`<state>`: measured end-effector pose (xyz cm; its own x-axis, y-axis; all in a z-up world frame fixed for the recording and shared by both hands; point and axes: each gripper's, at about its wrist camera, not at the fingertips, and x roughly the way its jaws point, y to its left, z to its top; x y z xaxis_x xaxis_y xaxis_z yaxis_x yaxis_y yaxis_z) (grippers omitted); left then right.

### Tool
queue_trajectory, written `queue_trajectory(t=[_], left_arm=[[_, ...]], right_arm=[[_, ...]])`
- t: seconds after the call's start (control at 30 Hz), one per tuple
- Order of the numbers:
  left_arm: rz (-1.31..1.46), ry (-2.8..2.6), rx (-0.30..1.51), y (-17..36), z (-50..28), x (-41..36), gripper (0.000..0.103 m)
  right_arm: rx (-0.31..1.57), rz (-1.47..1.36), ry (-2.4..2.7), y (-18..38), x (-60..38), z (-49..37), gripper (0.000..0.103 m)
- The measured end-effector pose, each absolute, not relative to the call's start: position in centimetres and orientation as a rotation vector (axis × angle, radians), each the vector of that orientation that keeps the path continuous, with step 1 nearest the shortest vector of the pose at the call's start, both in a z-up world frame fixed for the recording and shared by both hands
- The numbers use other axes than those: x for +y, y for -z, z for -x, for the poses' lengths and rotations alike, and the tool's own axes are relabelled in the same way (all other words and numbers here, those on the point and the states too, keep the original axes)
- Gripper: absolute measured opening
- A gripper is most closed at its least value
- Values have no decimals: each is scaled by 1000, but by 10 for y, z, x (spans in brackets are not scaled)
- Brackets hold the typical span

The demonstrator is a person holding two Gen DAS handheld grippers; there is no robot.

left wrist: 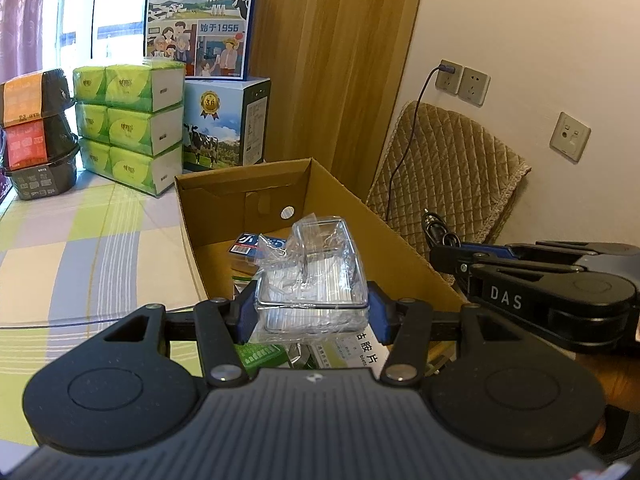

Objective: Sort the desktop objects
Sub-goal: 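Carry the wire rack and cable with both tools over the cardboard box, then open both tools to drop the wire rack and cable into the box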

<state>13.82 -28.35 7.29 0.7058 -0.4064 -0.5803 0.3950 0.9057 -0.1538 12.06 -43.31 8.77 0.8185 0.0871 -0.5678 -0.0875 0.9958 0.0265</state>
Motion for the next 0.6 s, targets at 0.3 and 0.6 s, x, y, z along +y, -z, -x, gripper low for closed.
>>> queue_trajectory(t=[0.3, 0.6], left_arm=[[25, 447, 648, -75, -176, -284, 53], [96, 369, 616, -86, -190, -248, 75]], right_arm=[[626, -19, -100, -90, -434, -152, 12], [662, -79, -131, -86, -434, -170, 12]])
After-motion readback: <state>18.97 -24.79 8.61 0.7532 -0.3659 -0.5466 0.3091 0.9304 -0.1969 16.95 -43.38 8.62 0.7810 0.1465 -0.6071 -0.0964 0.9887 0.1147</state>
